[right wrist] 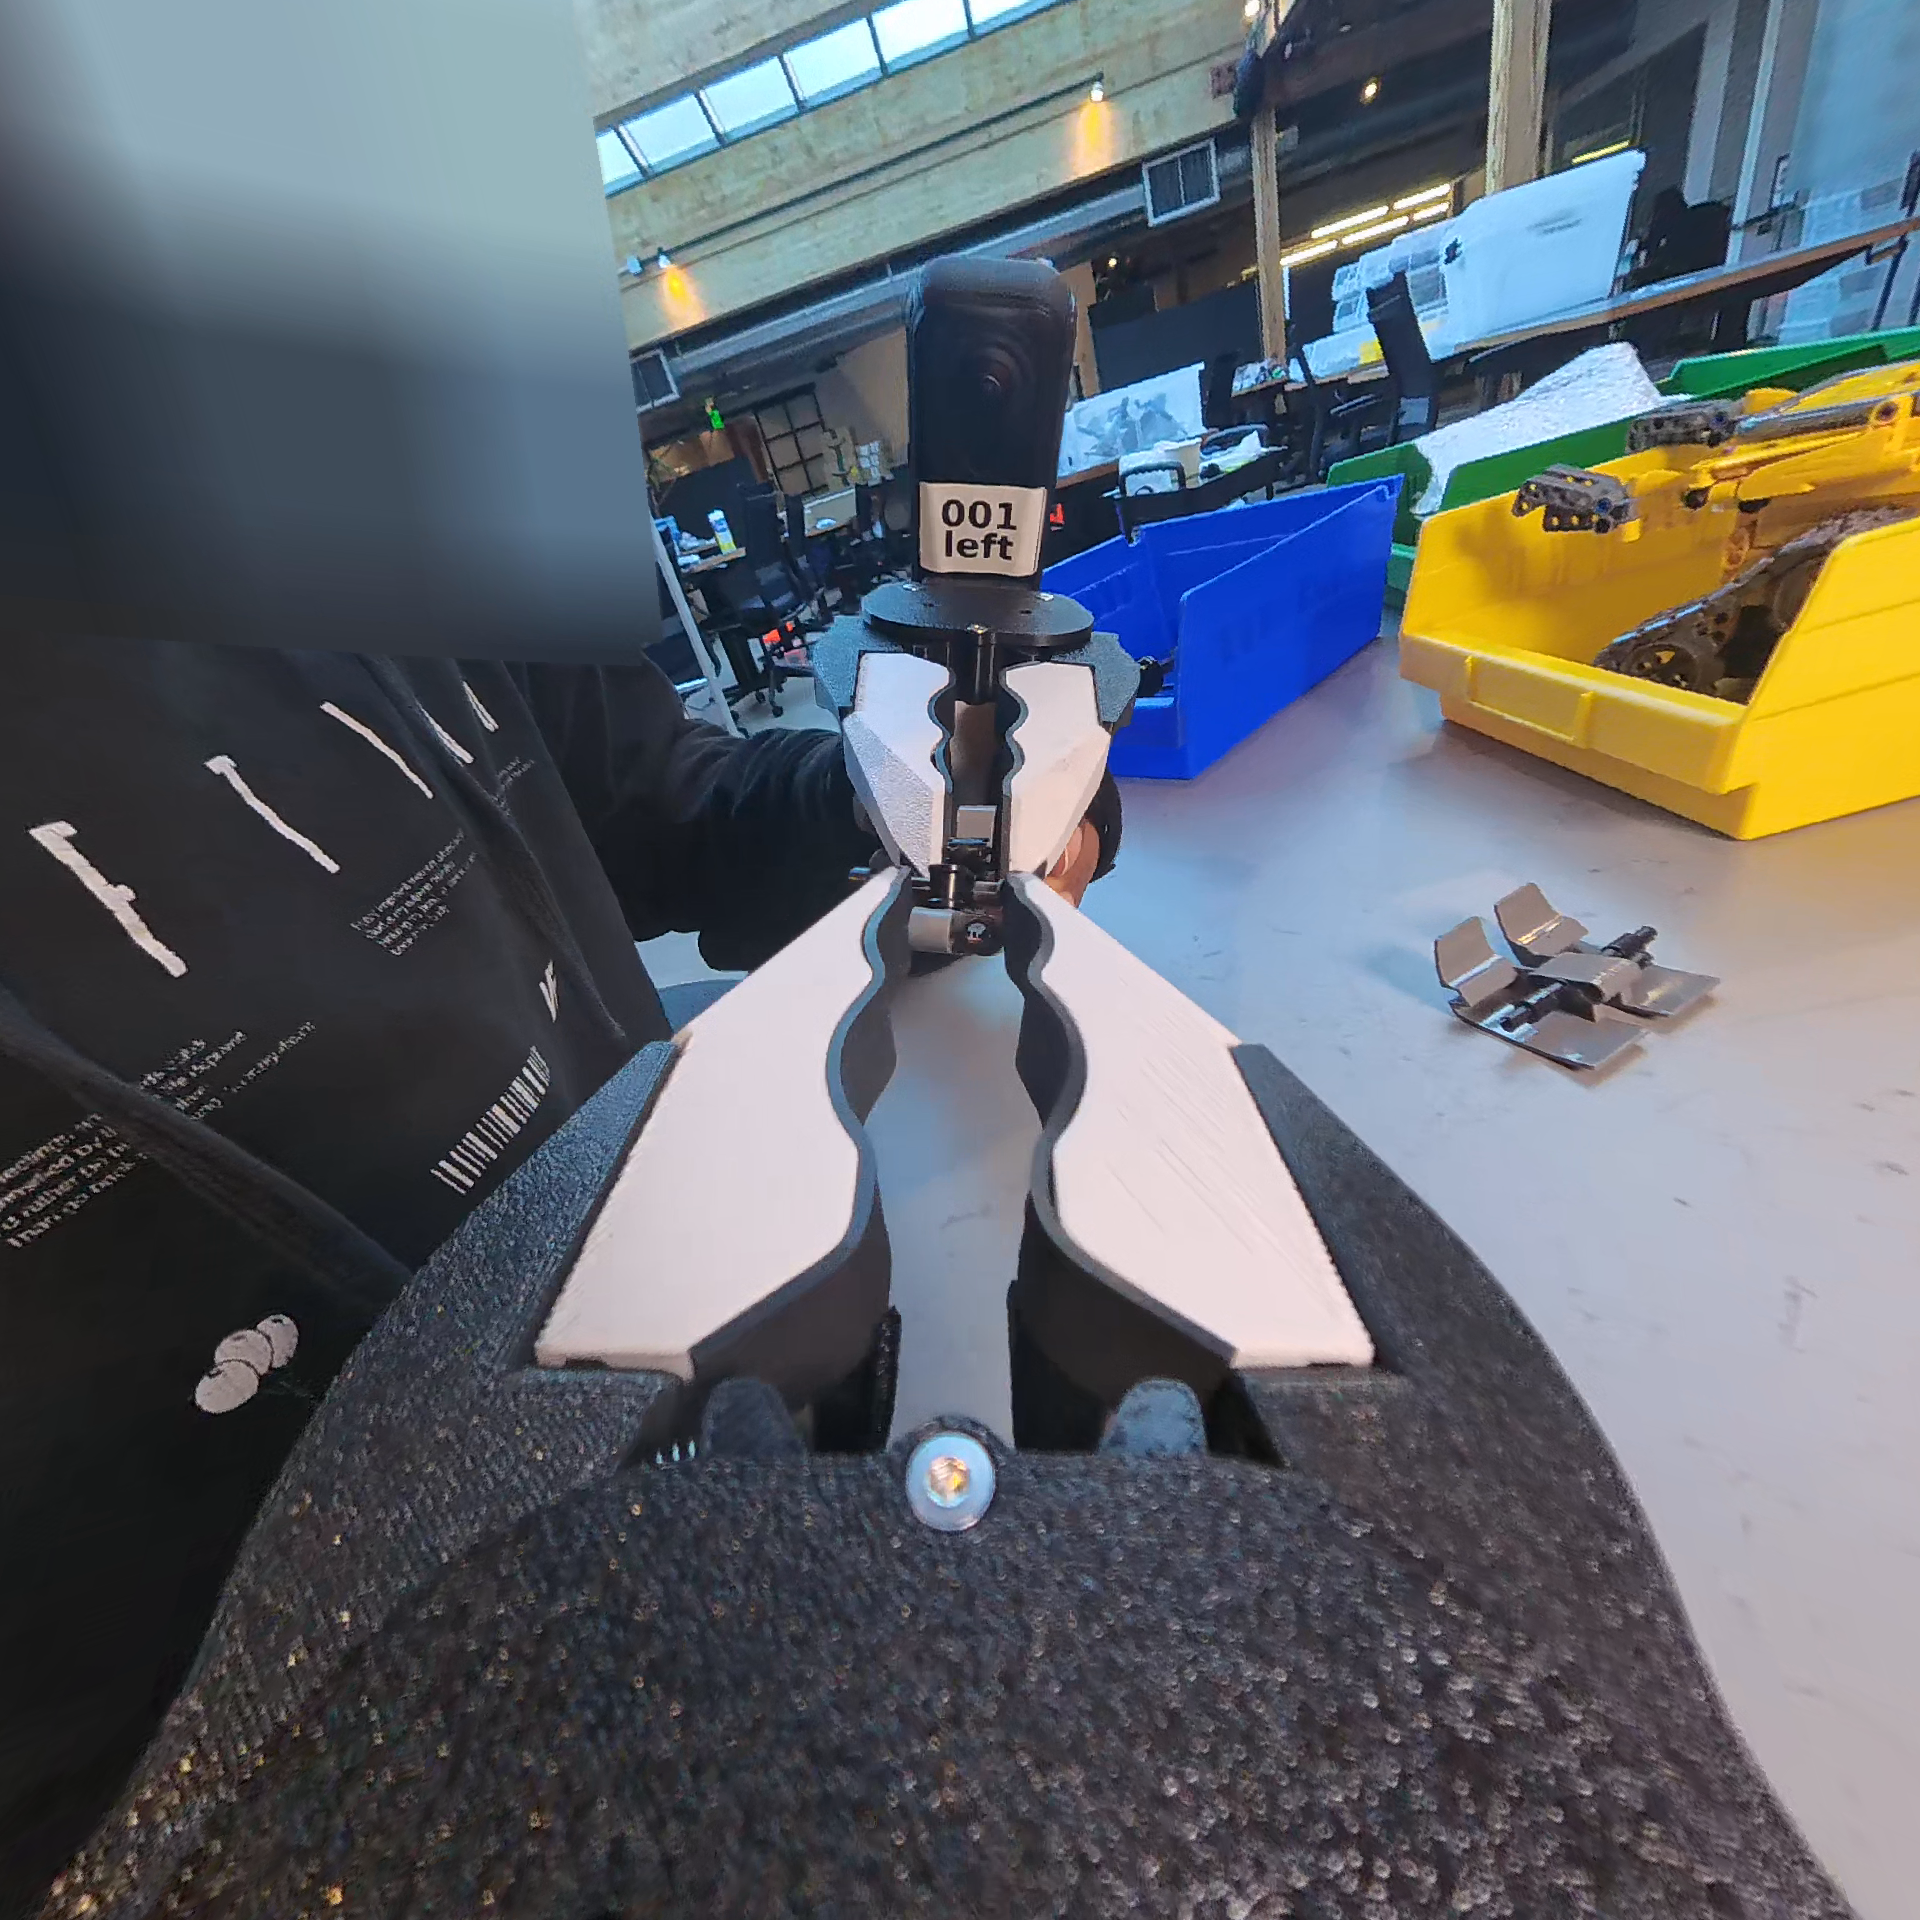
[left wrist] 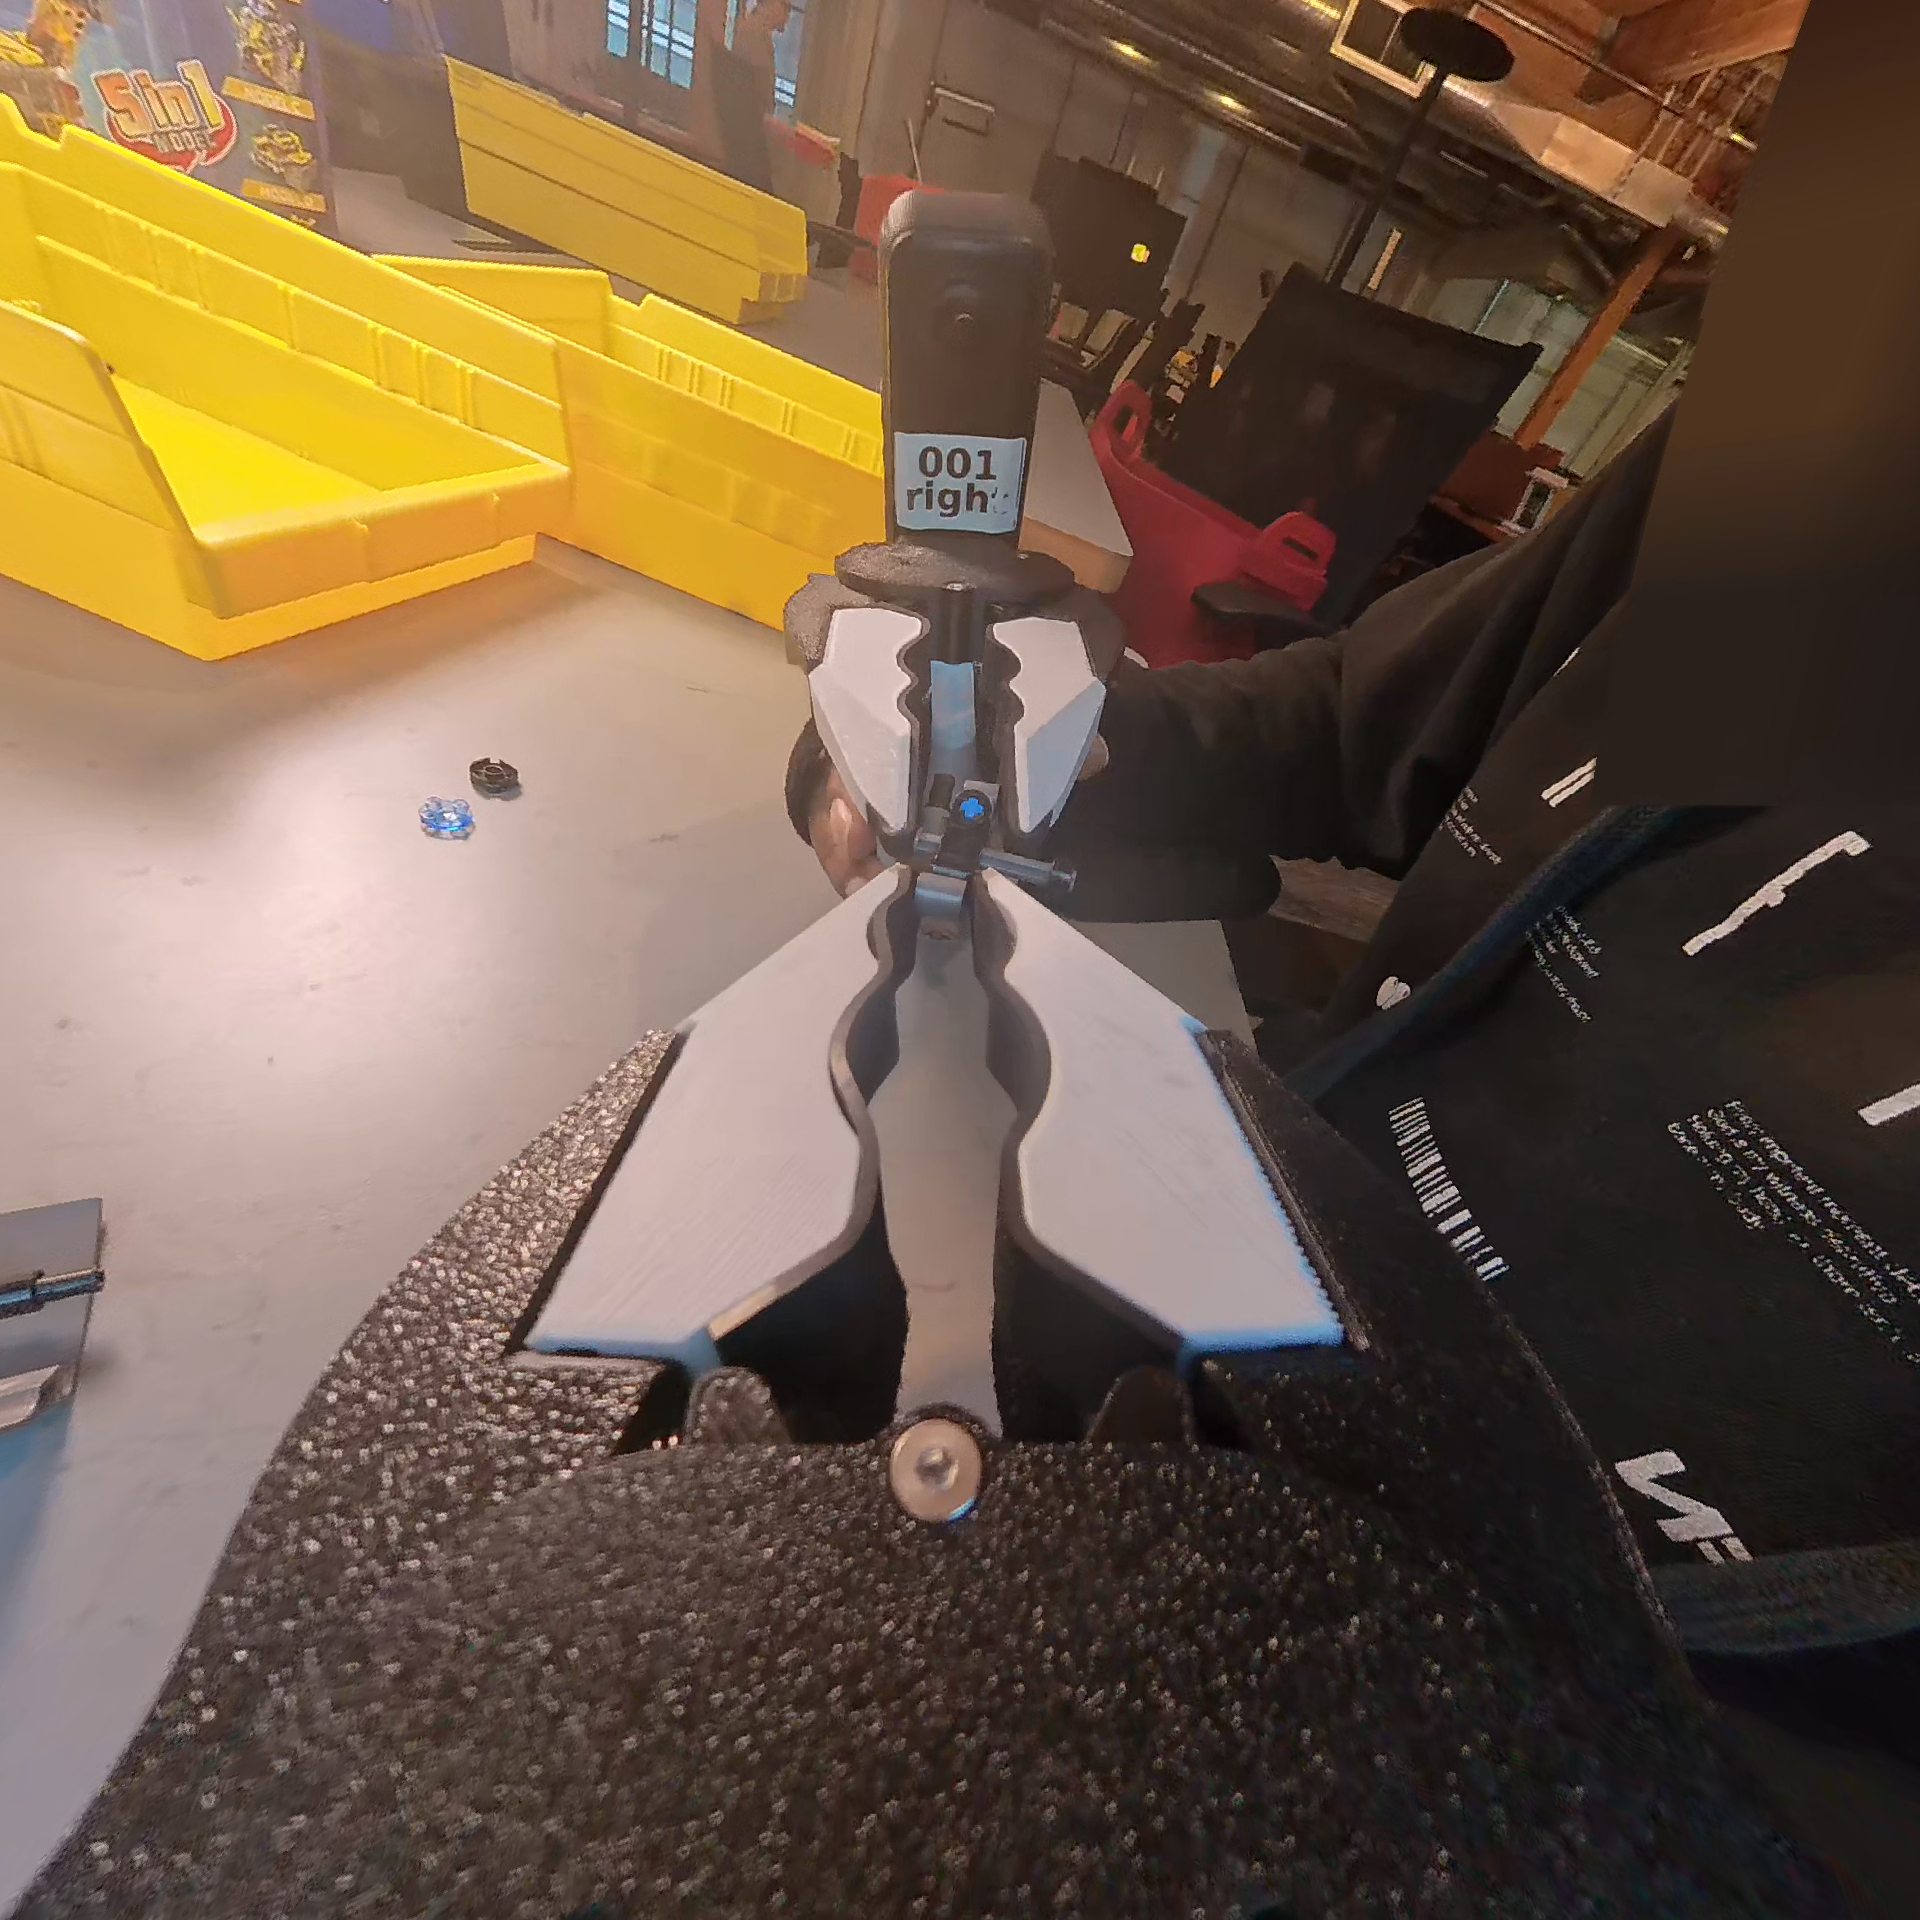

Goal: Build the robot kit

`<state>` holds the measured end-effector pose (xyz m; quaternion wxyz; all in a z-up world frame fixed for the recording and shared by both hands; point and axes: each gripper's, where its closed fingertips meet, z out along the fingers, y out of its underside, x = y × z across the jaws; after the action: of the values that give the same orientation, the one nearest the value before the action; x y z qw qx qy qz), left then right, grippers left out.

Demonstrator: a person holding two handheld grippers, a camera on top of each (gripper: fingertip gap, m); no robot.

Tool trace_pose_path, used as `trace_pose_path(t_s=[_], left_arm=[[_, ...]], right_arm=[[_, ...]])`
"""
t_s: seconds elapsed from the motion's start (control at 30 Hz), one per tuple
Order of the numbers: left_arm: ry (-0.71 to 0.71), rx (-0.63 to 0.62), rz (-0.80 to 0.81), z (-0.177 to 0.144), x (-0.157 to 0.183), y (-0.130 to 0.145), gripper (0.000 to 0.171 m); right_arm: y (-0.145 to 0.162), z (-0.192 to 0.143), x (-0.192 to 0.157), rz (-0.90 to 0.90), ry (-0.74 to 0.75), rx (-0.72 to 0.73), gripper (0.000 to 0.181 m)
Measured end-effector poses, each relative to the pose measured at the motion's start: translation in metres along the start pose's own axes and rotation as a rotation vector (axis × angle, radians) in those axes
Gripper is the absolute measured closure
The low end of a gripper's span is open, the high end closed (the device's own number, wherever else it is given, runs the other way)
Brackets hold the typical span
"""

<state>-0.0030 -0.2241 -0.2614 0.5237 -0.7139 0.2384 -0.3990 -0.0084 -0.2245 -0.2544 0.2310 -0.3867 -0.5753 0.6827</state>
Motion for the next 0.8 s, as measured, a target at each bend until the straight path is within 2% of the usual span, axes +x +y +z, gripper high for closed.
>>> trace_pose_path(t_s=[0.1,0.17,0.2,0.4,0.6,0.8], left_arm=[[-0.003,0.004,-0.003,-0.0002,-0.0011,-0.0008,0.163],[-0.016,0.004,0.003,-0.0002,-0.0028,-0.0008,0.164],[-0.013,0.009,-0.004,-0.0010,-0.0029,-0.0017,0.165],[-0.027,0.009,-0.002,-0.0012,-0.0043,-0.0019,0.165],[-0.038,0.015,0.003,-0.0001,-0.0038,-0.0039,0.165],[-0.036,0.022,0.001,-0.0001,-0.0036,-0.0047,0.164]], right_arm=[[-0.0016,-0.0004,0.0010,0.050,-0.015,0.017,0.161],[-0.0024,-0.0002,-0.0030,0.080,-0.054,0.022,0.139],[-0.0030,0.0004,-0.0042,0.089,-0.063,0.027,0.137],[-0.0013,0.0013,-0.0017,0.064,-0.032,0.016,0.138],[-0.0030,0.0007,0.0027,0.048,0.003,0.027,0.150],[-0.0040,0.0006,0.0019,0.059,-0.011,0.041,0.151]])
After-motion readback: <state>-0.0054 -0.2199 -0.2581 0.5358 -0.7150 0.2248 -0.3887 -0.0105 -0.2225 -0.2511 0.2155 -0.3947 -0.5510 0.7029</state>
